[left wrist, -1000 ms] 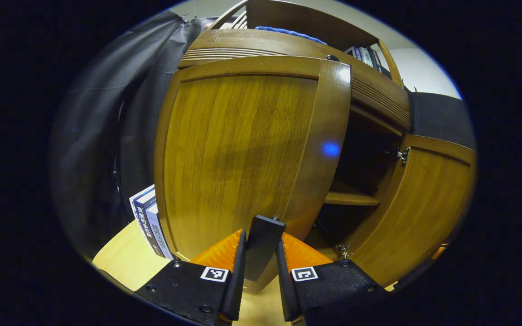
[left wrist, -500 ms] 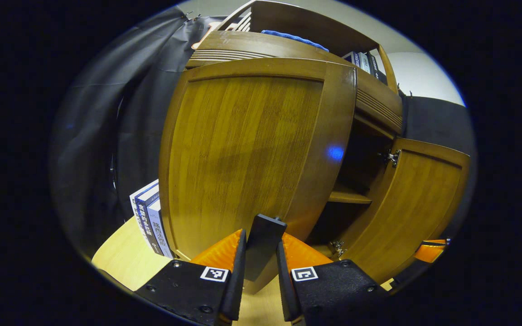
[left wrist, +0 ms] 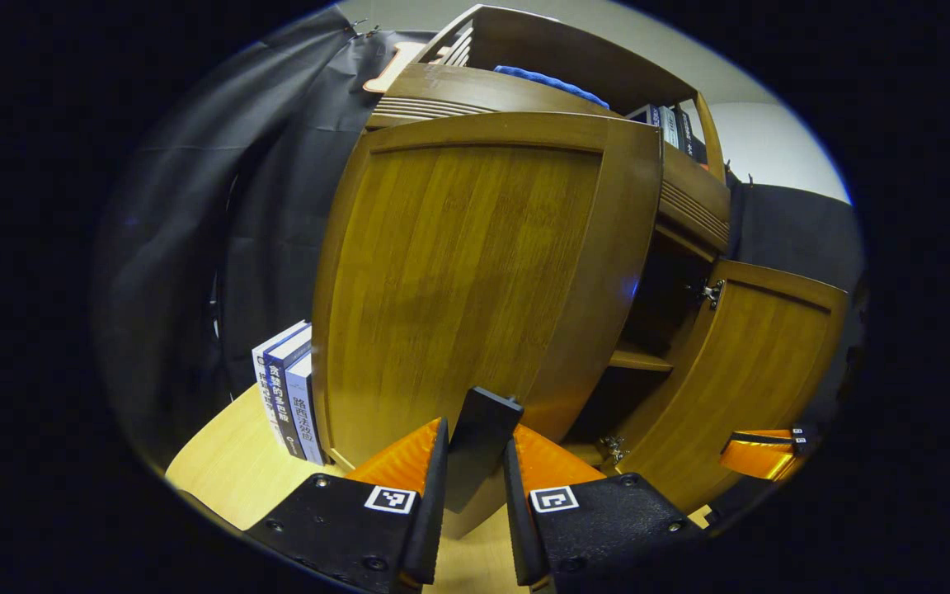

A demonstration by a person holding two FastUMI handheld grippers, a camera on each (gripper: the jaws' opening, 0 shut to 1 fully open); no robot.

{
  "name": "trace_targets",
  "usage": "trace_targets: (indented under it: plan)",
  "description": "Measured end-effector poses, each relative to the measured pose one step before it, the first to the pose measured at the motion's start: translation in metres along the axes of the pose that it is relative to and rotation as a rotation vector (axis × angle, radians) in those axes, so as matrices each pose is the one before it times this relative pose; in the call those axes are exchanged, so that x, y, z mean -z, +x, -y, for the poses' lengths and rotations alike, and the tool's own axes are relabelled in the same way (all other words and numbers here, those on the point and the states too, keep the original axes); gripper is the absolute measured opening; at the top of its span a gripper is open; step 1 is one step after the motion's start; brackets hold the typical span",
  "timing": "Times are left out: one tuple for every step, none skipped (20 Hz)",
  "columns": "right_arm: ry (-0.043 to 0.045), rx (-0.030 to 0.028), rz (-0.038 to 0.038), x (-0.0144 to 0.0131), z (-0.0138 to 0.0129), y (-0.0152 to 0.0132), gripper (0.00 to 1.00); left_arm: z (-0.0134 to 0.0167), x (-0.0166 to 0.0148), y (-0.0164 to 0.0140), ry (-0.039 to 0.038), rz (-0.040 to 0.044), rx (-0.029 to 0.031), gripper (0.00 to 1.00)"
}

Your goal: Open the right door of the double-door shoe cabinet with the right hand, and open the left door with the left hand.

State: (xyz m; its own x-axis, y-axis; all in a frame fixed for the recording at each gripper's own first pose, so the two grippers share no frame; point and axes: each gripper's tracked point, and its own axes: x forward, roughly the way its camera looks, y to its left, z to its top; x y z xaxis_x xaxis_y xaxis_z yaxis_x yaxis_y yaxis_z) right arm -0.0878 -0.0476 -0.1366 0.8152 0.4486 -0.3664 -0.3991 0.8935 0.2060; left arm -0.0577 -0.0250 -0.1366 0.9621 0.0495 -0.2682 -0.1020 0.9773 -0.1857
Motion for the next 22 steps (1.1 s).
trace_targets:
  plan:
    - [-0.00232,-0.01143,-0.00176,-0.00004,-0.00477,0.00226,0.18,-0.00248,-0.00031,-0.0032,-0.00098,0.0005,-0.00464,0.37]
    - [-0.00305,-0.01,-0.00245,0.00044,-0.00441,0.00249,0.18,-0.00292,0.00001,-0.00368,0.00059,0.00137,-0.00515,0.36]
    - [-0.0035,-0.00998,-0.00296,0.00237,-0.00407,0.00091,0.18,-0.00278,-0.00094,-0.00351,0.00121,0.00173,-0.00552,0.37]
    - [-0.00325,-0.00949,-0.00327,0.00021,-0.00367,0.00203,0.18,-0.00286,0.00077,-0.00322,0.00175,0.00049,-0.00565,0.37]
    - [-0.00275,-0.00992,-0.00304,0.0011,-0.005,-0.00101,0.18,-0.00338,-0.00102,-0.00358,0.0004,0.0002,-0.00509,0.34]
    - [-0.00274,-0.00949,-0.00267,-0.00789,0.0065,0.00517,0.18,-0.00318,-0.00045,-0.00329,-0.00137,0.00033,-0.00592,0.34]
    - [-0.00299,-0.00963,-0.00333,0.00758,-0.01337,-0.00115,0.18,-0.00317,-0.00035,-0.00386,-0.00498,0.00167,-0.00595,0.36]
    - [-0.00289,-0.0098,-0.0037,-0.00142,-0.00369,0.00245,0.18,-0.00435,0.00009,-0.00372,-0.00572,0.00177,-0.00656,0.36]
    - [-0.00301,-0.00923,-0.00281,0.00158,-0.00446,0.00157,0.18,-0.00407,-0.00029,-0.00433,-0.00548,0.00134,-0.00664,0.36]
    - [-0.00239,-0.009,-0.00203,0.00041,-0.00459,0.00249,0.18,-0.00484,-0.00096,-0.00337,-0.0029,0.00157,-0.00739,0.36]
    - [-0.00157,-0.0084,-0.00234,0.00113,-0.00417,0.00182,0.18,-0.00436,-0.00106,-0.00344,-0.00205,0.00221,-0.00727,0.34]
    - [-0.00108,-0.00837,-0.00129,-0.00011,-0.00453,0.00242,0.18,-0.00462,0.00077,-0.00273,0.00039,0.00053,-0.00628,0.36]
    - [-0.00063,-0.00842,-0.0013,-0.00629,0.00642,0.00456,0.18,-0.0043,-0.00088,-0.00317,0.00058,-0.00084,-0.00342,0.39]
    - [-0.00042,-0.00805,-0.00128,0.00008,-0.0038,0.00247,0.18,-0.00401,0.00012,-0.00279,0.00024,-0.00153,-0.00423,0.36]
    - [-0.00071,-0.00868,-0.00098,0.00043,-0.00466,0.0015,0.18,-0.00431,-0.00026,-0.00153,-0.0017,0.00074,-0.00314,0.36]
    - [-0.00122,-0.0078,-0.00155,0.00037,-0.00493,0.00227,0.18,-0.00403,-0.00124,-0.00201,-0.00081,0.00026,-0.0056,0.36]
    - [-0.00204,-0.00767,-0.00068,0.00126,-0.00561,0.00029,0.18,-0.00468,-0.00097,-0.00259,-0.00091,-0.00121,-0.00859,0.39]
    - [-0.00153,-0.00589,0.00034,-0.00004,-0.00387,0.00178,0.18,-0.00543,-0.0001,-0.00174,0.00238,-0.00086,-0.01104,0.34]
    - [0.00002,-0.00669,0.00015,-0.00014,-0.00369,0.00238,0.18,-0.00699,0.00014,-0.00166,0.00219,-0.00174,-0.01358,0.36]
    - [0.00107,-0.00561,0.00011,-0.00019,-0.00282,0.00215,0.18,-0.00789,0.00098,-0.00113,0.00051,-0.00467,-0.01588,0.36]
    - [0.00145,-0.00577,-0.00027,0.00057,-0.00362,0.00178,0.18,-0.00526,0.00002,-0.00057,-0.00722,-0.00521,-0.00421,0.39]
    - [0.00143,-0.00476,-0.00158,0.00059,-0.00192,0.002,0.18,-0.00347,-0.00185,-0.00275,-0.0105,0.00069,-0.00578,0.33]
